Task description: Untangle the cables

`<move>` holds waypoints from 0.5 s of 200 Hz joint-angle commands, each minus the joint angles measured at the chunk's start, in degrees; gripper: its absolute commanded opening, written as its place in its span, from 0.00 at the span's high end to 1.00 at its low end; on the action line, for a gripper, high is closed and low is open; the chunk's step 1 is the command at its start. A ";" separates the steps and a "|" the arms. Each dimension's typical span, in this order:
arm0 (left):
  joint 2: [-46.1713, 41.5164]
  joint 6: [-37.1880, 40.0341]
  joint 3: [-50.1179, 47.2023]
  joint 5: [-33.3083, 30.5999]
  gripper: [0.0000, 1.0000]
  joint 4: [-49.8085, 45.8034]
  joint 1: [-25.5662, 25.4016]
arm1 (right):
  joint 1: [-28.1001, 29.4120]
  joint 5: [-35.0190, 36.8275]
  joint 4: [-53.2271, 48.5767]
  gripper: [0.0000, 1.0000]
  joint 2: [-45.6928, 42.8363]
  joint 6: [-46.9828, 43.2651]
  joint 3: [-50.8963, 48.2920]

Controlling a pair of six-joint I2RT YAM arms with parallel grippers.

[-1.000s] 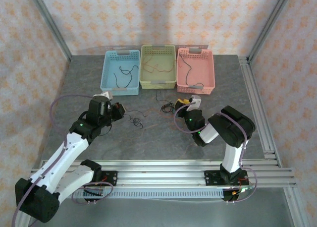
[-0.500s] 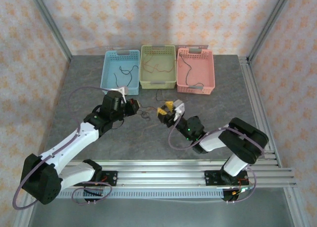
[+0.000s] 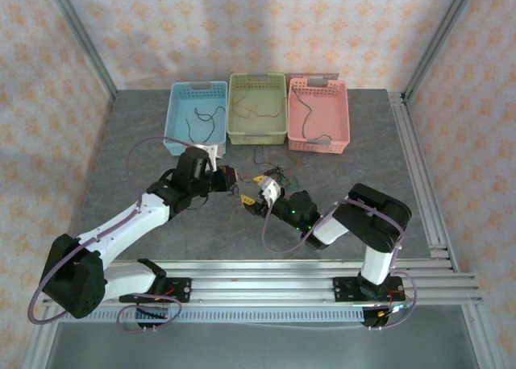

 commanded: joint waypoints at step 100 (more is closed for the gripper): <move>-1.53 2.79 0.59 -0.72 0.51 -2.21 -3.73 | 0.38 7.40 1.26 0.96 0.20 -0.38 0.89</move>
